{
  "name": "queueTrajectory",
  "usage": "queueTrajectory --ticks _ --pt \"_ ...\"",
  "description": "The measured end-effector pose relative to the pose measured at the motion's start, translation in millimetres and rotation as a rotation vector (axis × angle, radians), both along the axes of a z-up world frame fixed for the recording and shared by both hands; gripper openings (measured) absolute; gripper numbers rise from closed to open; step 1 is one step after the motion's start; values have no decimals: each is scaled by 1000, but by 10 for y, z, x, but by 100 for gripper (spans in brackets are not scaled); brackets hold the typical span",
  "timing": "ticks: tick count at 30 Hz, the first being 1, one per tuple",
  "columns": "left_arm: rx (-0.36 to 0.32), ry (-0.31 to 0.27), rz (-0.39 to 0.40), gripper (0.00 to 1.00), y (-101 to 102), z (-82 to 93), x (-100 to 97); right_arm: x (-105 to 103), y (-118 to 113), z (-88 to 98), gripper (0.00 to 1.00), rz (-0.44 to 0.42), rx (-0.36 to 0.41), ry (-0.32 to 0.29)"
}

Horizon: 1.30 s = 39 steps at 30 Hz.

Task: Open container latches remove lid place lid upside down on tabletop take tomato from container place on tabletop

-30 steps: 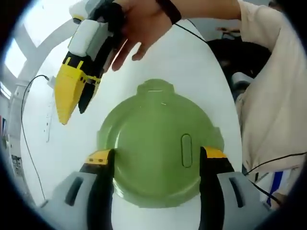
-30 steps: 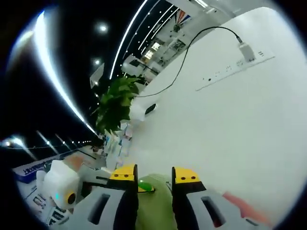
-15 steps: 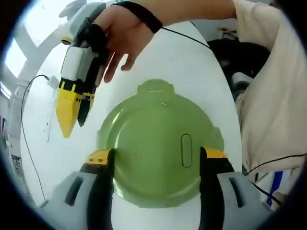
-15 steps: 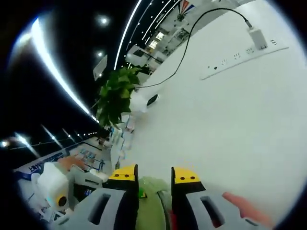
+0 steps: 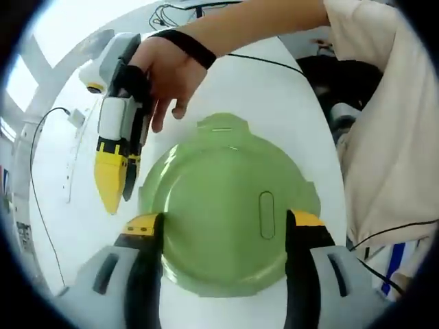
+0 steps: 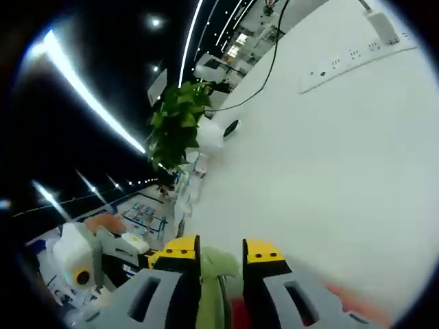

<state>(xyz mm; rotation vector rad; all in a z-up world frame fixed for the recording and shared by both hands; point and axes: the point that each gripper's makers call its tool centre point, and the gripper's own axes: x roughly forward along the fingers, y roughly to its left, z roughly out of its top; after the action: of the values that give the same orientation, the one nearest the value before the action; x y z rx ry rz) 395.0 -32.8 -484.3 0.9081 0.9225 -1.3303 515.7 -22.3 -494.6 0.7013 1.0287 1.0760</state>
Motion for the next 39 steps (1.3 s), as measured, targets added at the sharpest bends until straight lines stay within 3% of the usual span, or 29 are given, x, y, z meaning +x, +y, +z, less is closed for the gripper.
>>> queueTrajectory --ticks 6,10,11,12,13,17,24,26,28,29,30,32,34,39 --pt "0 -1 0 64 -6 0 -11 56 37 -87 17 10 7 20" --pt "-7 0 1 64 -6 1 1 2 99 -94 17 16 36 46" --pt "-8 0 1 64 -7 1 0 -101 115 -114 17 51 29 75" --pt "-9 0 1 64 -6 0 7 -106 141 -110 17 47 43 58" --pt "-10 0 2 64 -5 0 13 -123 163 -99 17 39 66 107" --pt "-10 0 2 64 3 -3 42 -110 155 -118 14 40 81 120" --pt "-2 -1 1 64 9 -7 71 -143 169 -125 14 29 127 207" --pt "-4 -1 1 64 11 -7 78 -157 174 -122 15 27 134 211" --pt "-7 -1 2 63 13 -8 81 -167 180 -134 20 21 125 178" --pt "-9 -1 2 63 13 -8 81 -195 186 -118 21 35 133 181" --pt "-11 -1 3 63 14 -8 82 -330 189 -139 21 101 117 201" --pt "-12 -1 4 63 14 -8 81 -296 224 -153 22 76 99 85" --pt "-15 -2 3 63 10 -9 87 -330 205 -123 21 70 107 149" --pt "-13 -2 4 63 17 -12 92 -228 192 -119 18 61 129 165"
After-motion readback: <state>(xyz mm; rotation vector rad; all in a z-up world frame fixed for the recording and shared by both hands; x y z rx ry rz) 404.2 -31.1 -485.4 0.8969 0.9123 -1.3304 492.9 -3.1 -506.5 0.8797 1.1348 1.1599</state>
